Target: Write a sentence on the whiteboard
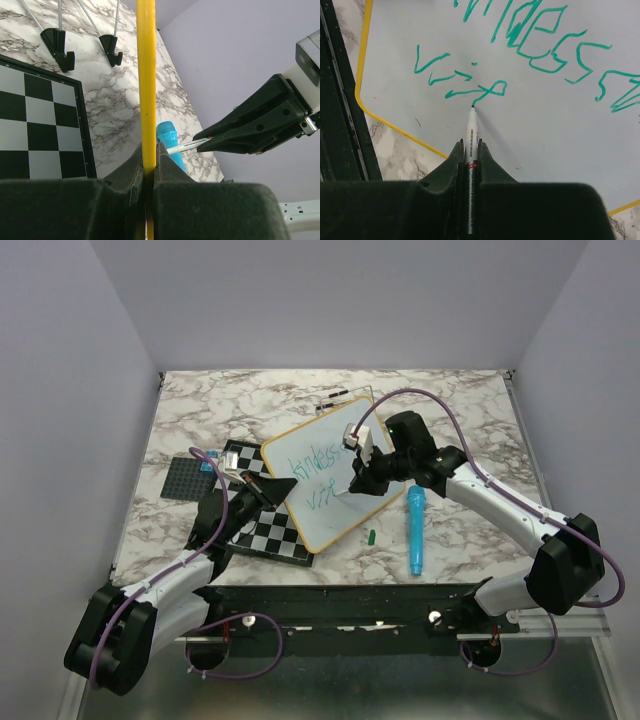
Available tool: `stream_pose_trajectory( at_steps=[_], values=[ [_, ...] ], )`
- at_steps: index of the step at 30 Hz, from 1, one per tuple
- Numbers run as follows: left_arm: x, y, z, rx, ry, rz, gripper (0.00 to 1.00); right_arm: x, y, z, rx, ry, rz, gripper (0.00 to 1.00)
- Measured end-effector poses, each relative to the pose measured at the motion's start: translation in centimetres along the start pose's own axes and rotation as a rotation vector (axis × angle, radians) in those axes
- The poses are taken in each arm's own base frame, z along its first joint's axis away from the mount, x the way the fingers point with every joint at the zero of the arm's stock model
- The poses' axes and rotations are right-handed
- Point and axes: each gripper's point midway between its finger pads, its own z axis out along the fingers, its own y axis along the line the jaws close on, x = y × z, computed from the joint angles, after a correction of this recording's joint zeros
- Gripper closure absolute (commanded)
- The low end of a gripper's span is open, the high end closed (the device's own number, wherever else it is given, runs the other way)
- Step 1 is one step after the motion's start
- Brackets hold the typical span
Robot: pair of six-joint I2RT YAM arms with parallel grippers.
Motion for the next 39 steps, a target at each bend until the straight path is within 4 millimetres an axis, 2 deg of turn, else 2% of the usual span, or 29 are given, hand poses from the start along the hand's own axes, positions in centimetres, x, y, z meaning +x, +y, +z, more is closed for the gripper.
stream_pose_trajectory(
  at_steps=[10, 22, 32, 39],
  values=[
    [0.0, 0.0, 0.0, 0.0, 0.0, 0.0, 1.0, 0.1, -0.6, -0.3, 0.025, 0.008, 0.007, 0.99],
    [0.0, 0.0, 0.0, 0.001, 0.0, 0.0, 1.0, -2.3, -4.2, -2.3, 0.126, -0.062, 0.027, 1.0],
    [0.0, 0.0, 0.0, 0.0, 0.001, 0.0, 1.0, -1.9, -4.4, -0.8, 0.093, -0.055, 0.067, 0.99],
    [0.0, 0.0, 0.0, 0.001, 0.0, 0.0, 1.0, -2.1, -4.3, -0.7, 0.083, -0.064, 0.08, 0.99]
  ],
)
